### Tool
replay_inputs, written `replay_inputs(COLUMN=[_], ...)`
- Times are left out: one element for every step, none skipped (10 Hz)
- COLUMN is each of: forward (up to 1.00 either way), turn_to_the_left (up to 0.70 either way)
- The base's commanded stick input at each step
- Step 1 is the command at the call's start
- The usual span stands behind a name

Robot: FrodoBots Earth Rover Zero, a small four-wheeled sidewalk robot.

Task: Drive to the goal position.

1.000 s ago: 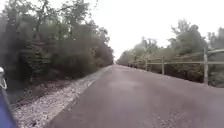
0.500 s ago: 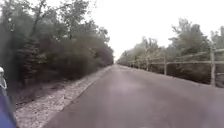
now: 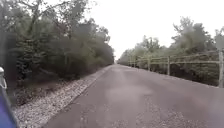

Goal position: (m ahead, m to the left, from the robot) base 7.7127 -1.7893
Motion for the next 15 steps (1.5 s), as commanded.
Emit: replay_inputs(forward=[0.70,0.70,0.70,0.70,0.70,0.70,0.70,0.70,0.70,0.70,0.70,0.70,0.70,0.70,0.70], turn_to_the_left=[0.00,0.00,0.00,0.00,0.00,0.00,0.00,-0.07,-0.30,-0.31,-0.31,-0.18,-0.03,0.00,0.00])
